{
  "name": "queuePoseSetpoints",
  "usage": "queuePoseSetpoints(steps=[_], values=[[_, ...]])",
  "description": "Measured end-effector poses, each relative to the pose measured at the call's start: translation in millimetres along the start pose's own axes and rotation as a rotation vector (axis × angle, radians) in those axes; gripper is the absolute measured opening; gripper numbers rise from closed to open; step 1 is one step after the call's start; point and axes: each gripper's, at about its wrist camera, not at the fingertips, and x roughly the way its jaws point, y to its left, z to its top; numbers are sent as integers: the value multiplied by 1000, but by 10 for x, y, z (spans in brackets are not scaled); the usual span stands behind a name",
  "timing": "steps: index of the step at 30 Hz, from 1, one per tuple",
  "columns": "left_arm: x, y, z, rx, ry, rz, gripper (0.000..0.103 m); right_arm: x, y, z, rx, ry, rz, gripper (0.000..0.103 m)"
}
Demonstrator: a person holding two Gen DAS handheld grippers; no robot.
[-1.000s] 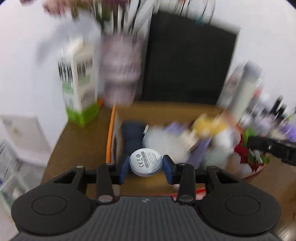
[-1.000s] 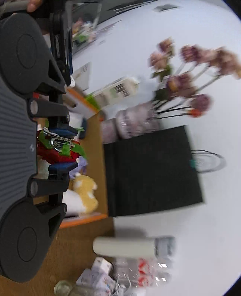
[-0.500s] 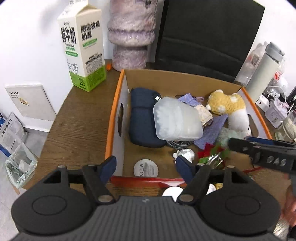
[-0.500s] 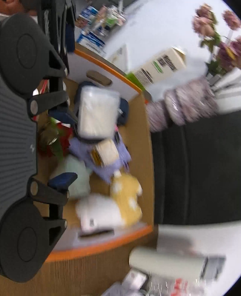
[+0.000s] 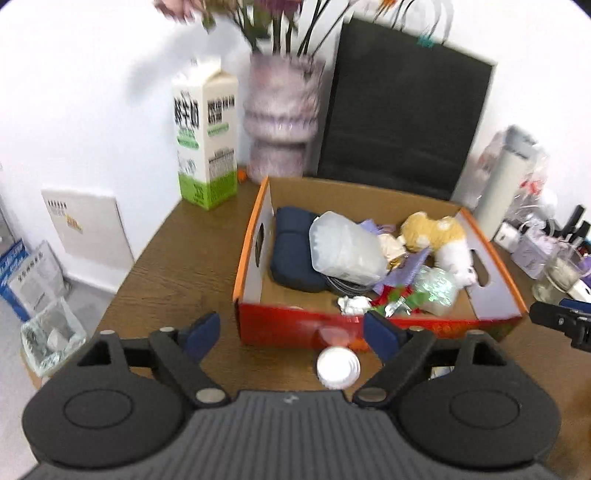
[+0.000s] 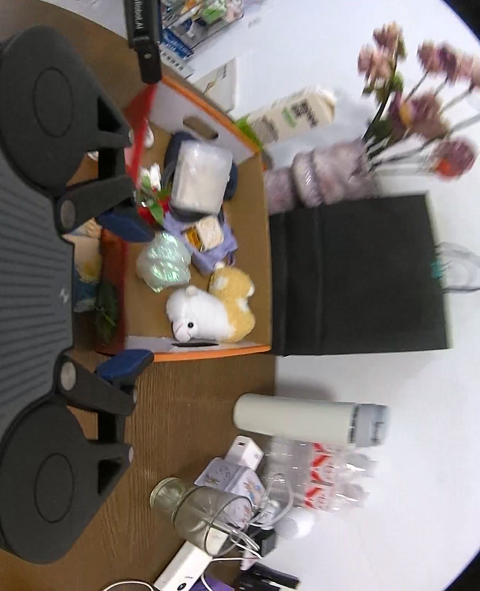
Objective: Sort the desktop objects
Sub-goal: 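Box a white round tin with left tool while right tool boxes the red flower, then move both tools back toward the items beside the box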
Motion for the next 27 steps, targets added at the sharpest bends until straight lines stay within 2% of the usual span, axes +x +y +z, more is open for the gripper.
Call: queuePoseSetpoints(steps=[2, 5, 7, 10, 12, 15, 19, 22, 27], values=[[-153, -4, -296, 8, -44, 0, 91, -160, 54, -285, -32, -56, -2, 75], [-301, 5, -739, -17, -36, -30, 92, -286, 163, -728, -82, -84, -11, 76], [-369, -5, -1010, -33, -35, -38, 94, -302, 215, -1018, -101, -84, -16, 77], [-442, -93, -1343, -24, -30, 22, 94, -330, 272, -1388, -106, -56, -27, 77], [-534, -140, -1559, -18, -30, 6, 95, -431, 283, -1561, -87, -54, -15, 77], [-640, -197, -1805, 58, -58, -8, 101, -630, 252, -1817, -36, -66, 14, 88], [-624, -257, -1947, 100, -53, -12, 101, -688, 190, -2054, -38, -30, 18, 86], [-599, -264, -1992, 102, -40, -18, 102, -737, 163, -2092, -17, -56, 33, 87], [-575, -294, -2026, 123, -42, -2, 103, -733, 208, -2167, -23, -38, 56, 86]])
